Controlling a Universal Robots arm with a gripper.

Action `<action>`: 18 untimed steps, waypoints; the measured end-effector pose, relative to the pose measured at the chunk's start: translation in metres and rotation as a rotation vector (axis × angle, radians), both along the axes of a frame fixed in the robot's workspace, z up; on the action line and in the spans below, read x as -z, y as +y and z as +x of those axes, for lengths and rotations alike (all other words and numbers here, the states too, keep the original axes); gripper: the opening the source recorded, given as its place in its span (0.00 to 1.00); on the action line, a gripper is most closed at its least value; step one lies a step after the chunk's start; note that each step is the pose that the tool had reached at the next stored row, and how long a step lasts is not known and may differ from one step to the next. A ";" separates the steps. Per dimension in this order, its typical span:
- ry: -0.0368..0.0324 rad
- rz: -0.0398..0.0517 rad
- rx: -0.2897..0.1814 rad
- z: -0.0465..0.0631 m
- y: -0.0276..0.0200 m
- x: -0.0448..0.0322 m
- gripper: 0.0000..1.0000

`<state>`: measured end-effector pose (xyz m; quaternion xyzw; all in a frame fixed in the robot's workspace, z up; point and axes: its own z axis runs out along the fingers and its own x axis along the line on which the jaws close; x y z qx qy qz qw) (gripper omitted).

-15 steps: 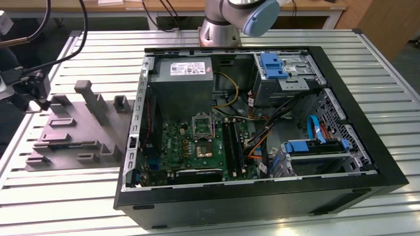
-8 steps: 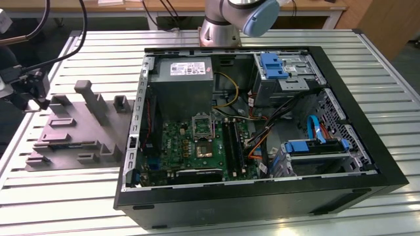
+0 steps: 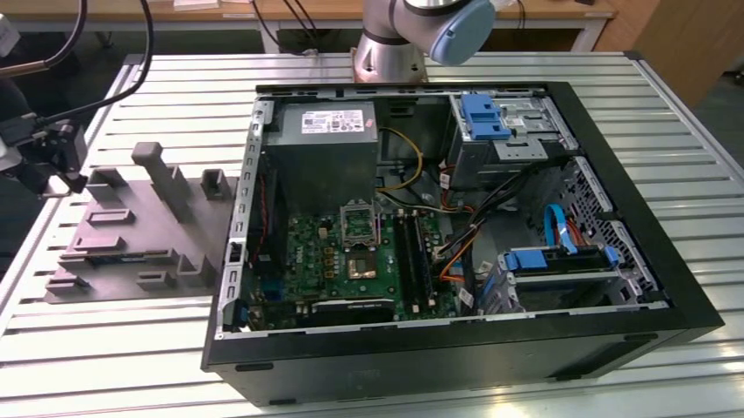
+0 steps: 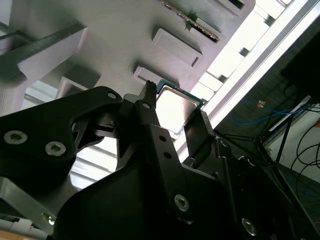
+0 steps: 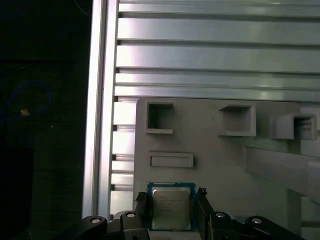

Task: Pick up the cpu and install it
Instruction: 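Pick up the cpu and move it towards the insertion slot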

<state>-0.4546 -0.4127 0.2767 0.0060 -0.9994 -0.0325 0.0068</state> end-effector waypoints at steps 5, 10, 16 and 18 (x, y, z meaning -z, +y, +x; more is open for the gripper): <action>0.0002 -0.0001 0.000 0.000 0.0000 -0.0018 0.47; 0.0001 0.0000 0.000 0.000 0.0000 -0.0033 0.47; 0.0001 -0.0001 0.000 0.000 0.0000 -0.0053 0.47; 0.0001 0.0000 0.000 0.000 0.0000 -0.0058 0.47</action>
